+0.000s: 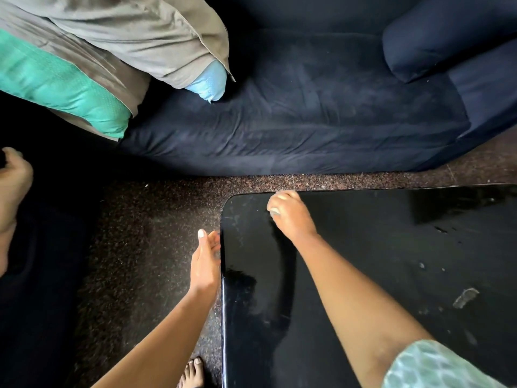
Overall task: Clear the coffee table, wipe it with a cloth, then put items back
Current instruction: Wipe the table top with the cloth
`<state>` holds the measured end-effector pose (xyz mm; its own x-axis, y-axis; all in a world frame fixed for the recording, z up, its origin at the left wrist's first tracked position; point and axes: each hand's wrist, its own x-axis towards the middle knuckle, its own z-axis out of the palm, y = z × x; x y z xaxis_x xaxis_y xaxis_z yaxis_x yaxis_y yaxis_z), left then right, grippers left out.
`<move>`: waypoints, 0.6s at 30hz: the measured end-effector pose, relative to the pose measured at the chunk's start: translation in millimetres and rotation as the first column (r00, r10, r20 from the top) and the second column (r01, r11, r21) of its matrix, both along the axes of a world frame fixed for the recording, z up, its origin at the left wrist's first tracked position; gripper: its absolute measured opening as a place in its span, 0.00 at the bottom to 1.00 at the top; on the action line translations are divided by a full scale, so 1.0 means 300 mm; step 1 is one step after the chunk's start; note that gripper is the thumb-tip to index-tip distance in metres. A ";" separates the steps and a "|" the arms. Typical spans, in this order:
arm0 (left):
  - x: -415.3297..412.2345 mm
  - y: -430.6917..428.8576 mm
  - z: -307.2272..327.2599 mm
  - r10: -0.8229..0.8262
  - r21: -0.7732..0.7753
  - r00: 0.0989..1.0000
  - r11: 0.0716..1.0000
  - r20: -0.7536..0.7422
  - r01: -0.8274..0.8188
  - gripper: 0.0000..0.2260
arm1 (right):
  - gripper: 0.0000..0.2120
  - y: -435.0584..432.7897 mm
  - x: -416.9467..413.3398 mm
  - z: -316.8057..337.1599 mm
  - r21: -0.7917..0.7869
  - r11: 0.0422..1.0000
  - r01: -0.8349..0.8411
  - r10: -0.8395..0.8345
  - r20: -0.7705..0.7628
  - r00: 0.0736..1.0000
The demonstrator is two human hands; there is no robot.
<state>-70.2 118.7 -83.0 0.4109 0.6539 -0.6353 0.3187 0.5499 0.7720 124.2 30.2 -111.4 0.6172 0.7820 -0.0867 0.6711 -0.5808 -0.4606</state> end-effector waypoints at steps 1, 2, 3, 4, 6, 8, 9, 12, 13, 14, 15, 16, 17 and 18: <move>-0.001 0.003 -0.002 0.011 -0.018 1.000 1.000 0.008 -0.011 0.28 | 0.06 0.054 -0.045 -0.003 0.049 0.999 -0.020 0.021 -0.021 1.000; 0.000 0.003 -0.002 0.020 -0.028 1.000 0.999 0.012 -0.020 0.28 | 0.06 0.103 -0.086 -0.004 0.080 0.995 -0.053 0.056 -0.041 0.998; -0.001 0.002 -0.004 0.032 -0.033 0.999 0.999 0.009 -0.031 0.28 | 0.06 0.150 -0.125 0.002 0.105 0.990 -0.095 0.101 -0.054 0.993; -0.003 0.000 -0.005 0.056 -0.032 0.998 0.998 0.004 -0.056 0.29 | 0.06 0.194 -0.162 0.011 0.128 0.982 -0.141 0.150 -0.069 0.986; -0.012 -0.005 -0.002 0.136 -0.033 0.991 0.990 -0.002 -0.136 0.29 | 0.08 0.263 -0.227 0.042 0.171 0.965 -0.197 0.223 -0.150 0.963; -0.027 -0.006 -0.007 0.207 -0.050 0.978 0.977 0.001 -0.207 0.30 | 0.10 0.295 -0.270 0.082 0.213 0.957 -0.198 0.255 -0.287 0.923; -0.038 -0.004 -0.010 0.224 -0.073 0.975 0.972 0.000 -0.224 0.31 | 0.11 0.292 -0.282 0.100 0.236 0.957 -0.172 0.247 -0.342 0.906; -0.064 -0.002 -0.021 0.160 -0.130 0.987 0.979 0.010 -0.157 0.32 | 0.12 0.193 -0.231 0.153 0.264 0.959 0.102 0.060 -0.542 0.838; -0.071 -0.005 -0.021 0.127 -0.142 0.992 0.982 0.009 -0.125 0.32 | 0.12 0.131 -0.191 0.173 0.262 0.951 0.167 0.011 -0.564 0.825; -0.082 -0.012 -0.017 0.097 -0.151 0.995 0.984 0.007 -0.095 0.32 | 0.11 0.059 -0.146 0.197 0.262 0.950 0.169 -0.002 -0.537 0.844; -0.094 -0.022 -0.015 0.064 -0.156 0.998 0.986 0.005 -0.063 0.31 | 0.09 -0.017 -0.090 0.215 0.246 0.963 0.109 0.017 -0.461 0.887; -0.105 -0.031 -0.015 0.034 -0.159 0.999 0.987 0.001 -0.033 0.31 | 0.08 -0.092 -0.036 0.237 0.194 0.981 0.015 0.058 -0.364 0.930; -0.124 -0.043 -0.013 0.009 -0.161 1.000 0.987 -0.006 -0.010 0.31 | 0.08 -0.162 -0.001 0.262 0.076 0.994 -0.082 0.100 -0.272 0.957; -0.138 -0.053 -0.012 -0.010 -0.161 1.000 0.987 -0.012 0.008 0.30 | 0.11 -0.218 0.030 0.269 -0.096 0.982 -0.163 0.143 -0.191 0.971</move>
